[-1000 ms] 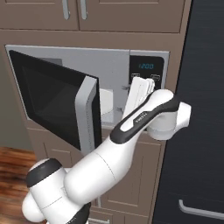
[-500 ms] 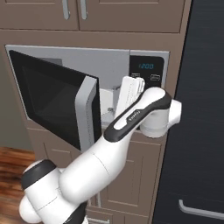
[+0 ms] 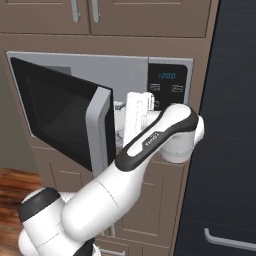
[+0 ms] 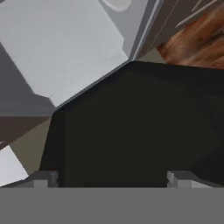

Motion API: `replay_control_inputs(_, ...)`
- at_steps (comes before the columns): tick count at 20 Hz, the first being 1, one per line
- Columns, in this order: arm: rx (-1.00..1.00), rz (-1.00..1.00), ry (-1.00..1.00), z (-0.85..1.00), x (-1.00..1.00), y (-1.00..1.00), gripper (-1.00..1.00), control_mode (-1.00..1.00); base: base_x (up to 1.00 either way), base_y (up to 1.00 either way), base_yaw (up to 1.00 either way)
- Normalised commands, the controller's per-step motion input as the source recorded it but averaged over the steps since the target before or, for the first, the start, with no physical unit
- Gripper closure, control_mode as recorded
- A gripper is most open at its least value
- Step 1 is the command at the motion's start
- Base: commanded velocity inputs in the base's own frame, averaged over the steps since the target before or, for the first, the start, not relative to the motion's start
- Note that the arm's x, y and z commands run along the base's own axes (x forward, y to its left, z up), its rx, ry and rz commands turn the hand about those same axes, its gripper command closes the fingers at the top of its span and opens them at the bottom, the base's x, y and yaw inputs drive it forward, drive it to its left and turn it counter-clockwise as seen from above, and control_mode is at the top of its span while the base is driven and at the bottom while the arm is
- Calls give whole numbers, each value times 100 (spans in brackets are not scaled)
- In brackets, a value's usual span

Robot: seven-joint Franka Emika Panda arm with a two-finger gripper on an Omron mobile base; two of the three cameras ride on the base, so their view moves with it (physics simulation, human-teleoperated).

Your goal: Open the microwave door.

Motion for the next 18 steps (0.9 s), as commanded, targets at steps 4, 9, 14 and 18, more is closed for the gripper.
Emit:
replay_control_inputs(4, 0, 22, 1, 20, -72, 27, -100, -100, 0, 0, 0)
replay_control_inputs(9, 0, 21, 0, 24, -76, 49, -100, -100, 0, 0, 0)
replay_control_inputs(14, 0, 11, 0, 20, -64, 97, -100, -100, 0, 0, 0)
replay_control_inputs(18, -5, 5, 0, 8, -44, 100, -100, -100, 0, 0, 0)
